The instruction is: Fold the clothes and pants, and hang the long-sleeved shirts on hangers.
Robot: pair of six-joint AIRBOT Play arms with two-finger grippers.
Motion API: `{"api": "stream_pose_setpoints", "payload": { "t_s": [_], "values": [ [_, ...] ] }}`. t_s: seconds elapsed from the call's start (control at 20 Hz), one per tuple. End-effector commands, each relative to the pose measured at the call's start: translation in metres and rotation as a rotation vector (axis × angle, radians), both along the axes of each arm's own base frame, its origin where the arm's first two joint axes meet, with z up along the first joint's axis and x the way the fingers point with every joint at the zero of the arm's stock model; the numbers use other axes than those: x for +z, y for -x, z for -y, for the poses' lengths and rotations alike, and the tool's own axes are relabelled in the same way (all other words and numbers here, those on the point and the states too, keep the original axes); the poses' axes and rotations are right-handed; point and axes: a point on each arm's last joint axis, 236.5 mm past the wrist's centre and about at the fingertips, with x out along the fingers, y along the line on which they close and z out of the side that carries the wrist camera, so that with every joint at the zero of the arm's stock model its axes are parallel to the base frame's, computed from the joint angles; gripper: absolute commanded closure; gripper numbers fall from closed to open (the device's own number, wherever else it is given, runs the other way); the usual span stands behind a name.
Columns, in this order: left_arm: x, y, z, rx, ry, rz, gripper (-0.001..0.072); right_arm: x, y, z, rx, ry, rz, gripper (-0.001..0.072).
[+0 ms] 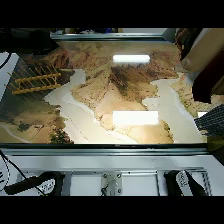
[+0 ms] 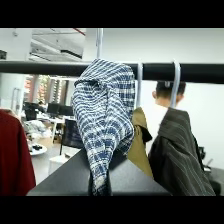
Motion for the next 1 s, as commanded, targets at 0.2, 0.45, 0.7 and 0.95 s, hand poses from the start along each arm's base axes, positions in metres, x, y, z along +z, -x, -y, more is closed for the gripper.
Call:
{"api": "stream_pose_setpoints", "payload": {
  "t_s": [0.2, 0.45, 0.7, 0.95],
  "values": [
    [0.000, 0.000, 0.000, -0.001, 0.001, -0.001, 0.0686, -0.025, -0.007, 0.034, 0.000, -0.064, -0.035, 0.0697],
    [0.000, 0.000, 0.001, -0.001, 0.001, -0.001, 0.0686, -0.035, -0.016, 0.038, 0.022, -0.081, -0.060, 0.0696],
    [0.000, 0.000, 0.000, -0.001, 0.001, -0.001, 0.0686, -0.041, -0.021, 0.035, 0.042, -0.087, -0.077, 0.0671],
    [0.000, 0.000, 0.000, 0.000, 0.001, -0.001, 0.0686, -0.015, -0.017, -0.005, 0.121, -0.029, -0.066, 0.0128]
  ]
}}
